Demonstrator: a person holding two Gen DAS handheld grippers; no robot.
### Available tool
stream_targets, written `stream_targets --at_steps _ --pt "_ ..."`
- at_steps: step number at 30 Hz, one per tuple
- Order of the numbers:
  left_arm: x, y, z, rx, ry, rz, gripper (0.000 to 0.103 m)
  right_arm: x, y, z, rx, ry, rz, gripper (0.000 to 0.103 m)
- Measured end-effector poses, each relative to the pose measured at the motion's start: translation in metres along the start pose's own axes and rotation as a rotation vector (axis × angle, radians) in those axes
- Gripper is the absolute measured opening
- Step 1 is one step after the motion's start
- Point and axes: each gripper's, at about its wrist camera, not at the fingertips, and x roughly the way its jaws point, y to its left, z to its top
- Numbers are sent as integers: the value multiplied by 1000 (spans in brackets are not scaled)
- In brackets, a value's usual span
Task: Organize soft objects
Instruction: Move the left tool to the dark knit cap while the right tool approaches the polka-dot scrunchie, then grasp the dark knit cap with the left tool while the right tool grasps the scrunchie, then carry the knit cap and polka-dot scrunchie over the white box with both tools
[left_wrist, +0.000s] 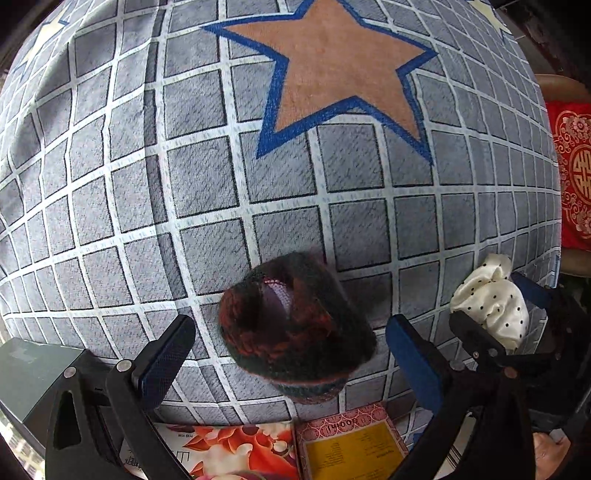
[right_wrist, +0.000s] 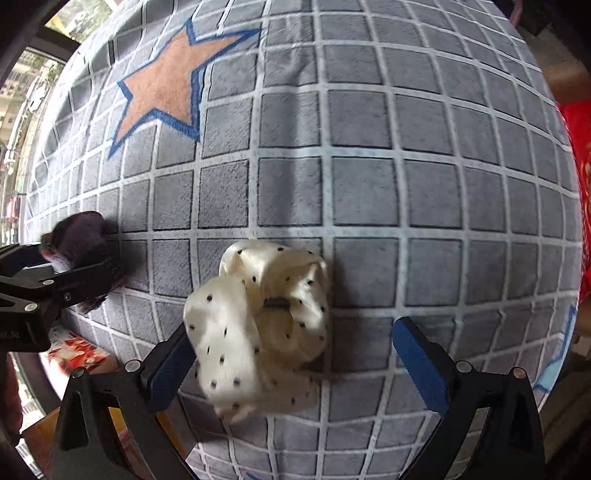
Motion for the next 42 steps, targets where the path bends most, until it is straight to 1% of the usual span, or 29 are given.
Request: stream_targets --at_steps 3,6,9,11,12,14,16,17,21,23,24,25,26,27,28,29,30,31,33,38,42 --pt "9 1 2 -3 18 6 103 4 13 8 -36 -13 -69 103" --pt "13 -3 3 19 9 42 103 10 32 9 -71 4 -123 103" --pt "17 -9 1 40 12 75 103 14 41 11 -71 10 -121 103" --pt "22 -18 0 80 29 125 103 14 47 9 -67 12 -123 103" --pt "22 -20 1 89 26 131 103 13 53 10 -67 13 -123 103" --pt "25 -24 5 89 50 133 103 9 56 14 -73 16 -124 103" --pt "27 -26 9 88 79 136 103 15 46 17 -71 16 -121 103" --pt "28 -31 22 88 87 138 103 13 48 16 -70 15 -122 103" --pt "32 -28 33 81 101 138 103 18 43 12 -63 2 -122 103" --pt "32 -24 35 81 77 130 102 13 41 8 -60 -5 -121 103" --pt "29 -23 32 88 57 131 99 13 40 7 -56 -9 -119 102" --pt "27 -24 31 98 35 133 93 9 39 4 -52 -12 -119 100" --pt "22 -23 26 112 19 133 89 4 38 2 -50 -23 -121 92" --pt "17 -25 25 132 3 137 76 -1 37 0 -52 -36 -119 81" --pt "13 -29 25 159 -14 142 63 -8 37 -3 -58 -53 -119 74" --pt "10 -34 25 192 -24 146 59 -12 37 -4 -67 -68 -116 57" --pt "8 -37 24 213 -36 152 55 -17 36 -5 -76 -85 -106 47" --pt "5 -42 25 227 -52 155 54 -21 34 -5 -78 -93 -84 33" --pt "-4 -47 22 247 -96 150 51 -26 27 -5 -49 -96 -19 31" --pt "-41 -61 15 285 -215 143 52 -53 7 -12 13 -140 48 31" --pt "-68 -71 2 317 -281 104 52 -69 -8 -20 48 -156 67 31"
